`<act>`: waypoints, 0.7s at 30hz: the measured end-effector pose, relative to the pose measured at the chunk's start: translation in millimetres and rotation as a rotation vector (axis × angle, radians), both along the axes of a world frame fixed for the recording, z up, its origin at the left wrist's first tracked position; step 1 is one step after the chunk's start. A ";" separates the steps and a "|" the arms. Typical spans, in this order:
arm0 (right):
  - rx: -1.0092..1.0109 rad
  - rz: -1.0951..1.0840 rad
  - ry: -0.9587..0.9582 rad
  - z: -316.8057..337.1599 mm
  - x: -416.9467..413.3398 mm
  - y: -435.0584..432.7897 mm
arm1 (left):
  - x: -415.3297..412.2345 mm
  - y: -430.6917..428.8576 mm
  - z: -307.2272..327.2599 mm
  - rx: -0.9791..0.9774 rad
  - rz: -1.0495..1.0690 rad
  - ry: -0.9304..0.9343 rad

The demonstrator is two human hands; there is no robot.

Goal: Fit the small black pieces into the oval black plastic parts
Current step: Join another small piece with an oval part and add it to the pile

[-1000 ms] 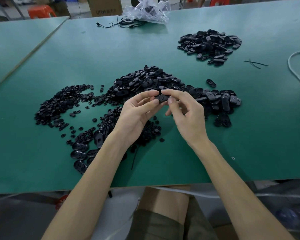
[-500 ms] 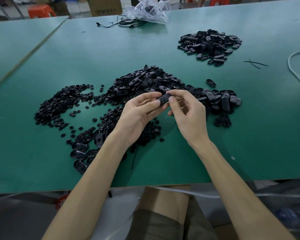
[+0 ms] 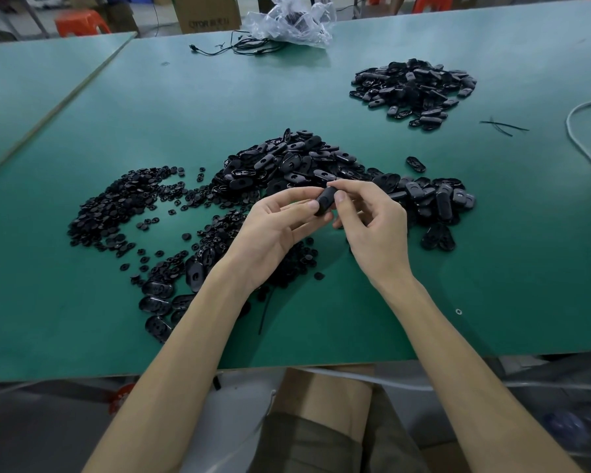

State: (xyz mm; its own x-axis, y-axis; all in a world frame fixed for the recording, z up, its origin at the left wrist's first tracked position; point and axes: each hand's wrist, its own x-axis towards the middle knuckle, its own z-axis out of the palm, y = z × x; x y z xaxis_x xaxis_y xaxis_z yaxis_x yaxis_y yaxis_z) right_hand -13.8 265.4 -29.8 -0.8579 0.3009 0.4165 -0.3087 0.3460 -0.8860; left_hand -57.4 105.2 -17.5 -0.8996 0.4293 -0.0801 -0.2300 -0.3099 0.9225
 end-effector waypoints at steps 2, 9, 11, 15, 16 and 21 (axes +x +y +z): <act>-0.002 -0.004 -0.004 -0.4 -0.2 0.5 | 0.3 0.3 0.2 -0.012 0.000 0.000; -0.024 0.031 -0.011 -0.3 -0.5 0.5 | 1.4 2.2 0.7 -0.043 0.016 0.006; -0.020 0.039 -0.010 -0.4 -0.7 0.7 | 1.3 2.4 0.8 -0.049 0.017 0.010; -0.022 0.041 -0.010 -0.7 -1.1 1.2 | 0.9 2.6 0.5 -0.044 0.013 0.007; -0.026 0.045 -0.008 -0.7 -1.1 1.2 | 0.9 2.6 0.4 -0.043 0.013 0.007; -0.030 0.052 -0.003 -1.0 -1.5 1.3 | 0.7 1.8 -0.4 -0.048 0.017 0.008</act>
